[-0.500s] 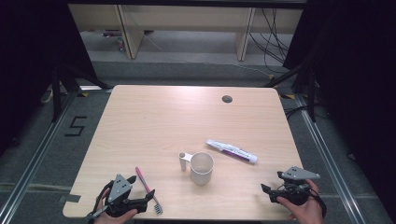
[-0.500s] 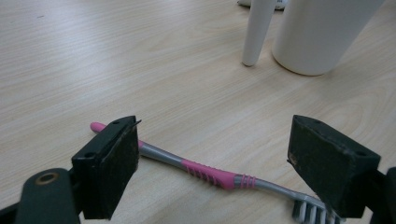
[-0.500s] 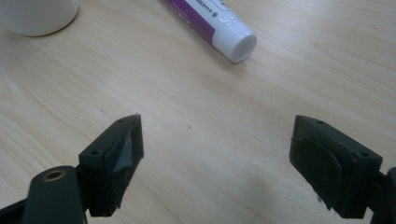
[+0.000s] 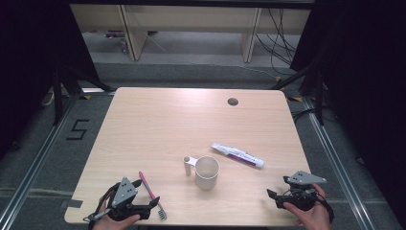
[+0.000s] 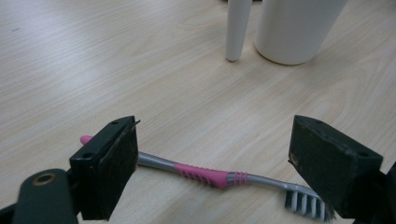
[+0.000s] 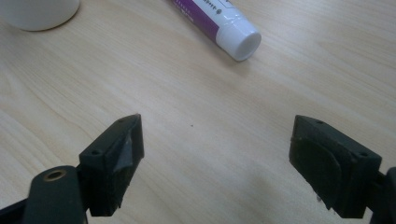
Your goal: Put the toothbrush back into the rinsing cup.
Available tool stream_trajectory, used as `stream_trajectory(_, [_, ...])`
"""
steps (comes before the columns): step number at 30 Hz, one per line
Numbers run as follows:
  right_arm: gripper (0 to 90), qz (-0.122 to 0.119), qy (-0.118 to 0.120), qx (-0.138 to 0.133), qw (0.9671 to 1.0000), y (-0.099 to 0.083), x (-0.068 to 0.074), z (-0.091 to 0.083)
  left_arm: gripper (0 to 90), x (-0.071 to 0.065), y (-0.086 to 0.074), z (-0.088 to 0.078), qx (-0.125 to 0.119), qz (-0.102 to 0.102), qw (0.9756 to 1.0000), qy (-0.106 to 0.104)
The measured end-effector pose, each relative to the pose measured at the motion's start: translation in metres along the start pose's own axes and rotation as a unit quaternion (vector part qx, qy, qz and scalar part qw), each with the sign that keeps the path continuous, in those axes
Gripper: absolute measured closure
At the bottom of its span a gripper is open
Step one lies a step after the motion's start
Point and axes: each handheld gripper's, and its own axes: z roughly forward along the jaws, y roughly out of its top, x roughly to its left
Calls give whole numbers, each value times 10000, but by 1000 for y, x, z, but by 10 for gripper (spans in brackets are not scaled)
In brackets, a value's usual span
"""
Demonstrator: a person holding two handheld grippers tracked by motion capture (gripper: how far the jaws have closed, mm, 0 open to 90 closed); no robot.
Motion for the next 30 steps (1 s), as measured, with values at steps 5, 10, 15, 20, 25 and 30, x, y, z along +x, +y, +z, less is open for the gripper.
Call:
stream_trajectory(5, [189, 121, 82, 69, 9999, 0, 2, 1, 156, 5, 11, -3, 160, 373, 9991, -115])
stream_trajectory(10, [192, 186, 130, 112, 9997, 0, 3, 1, 255, 14, 22, -2, 616, 1425, 9877, -201])
stream_trajectory(15, [197, 144, 186, 139, 9996, 0, 3, 3, 298, 22, 28, 7, 1219, 1887, 9733, -463])
stream_trajectory(20, [197, -60, 183, 69, 9998, 0, -1, 5, 338, 25, 33, 18, 1542, 2135, 9619, -736])
stream_trajectory(25, [200, -133, 135, 51, 9998, 0, -1, 5, 383, 23, 36, 26, 1954, 2543, 9416, -1022])
stream_trajectory(30, [200, -108, 160, 73, 9998, 0, 0, 5, 407, 26, 40, 32, 2287, 2908, 9216, -1175])
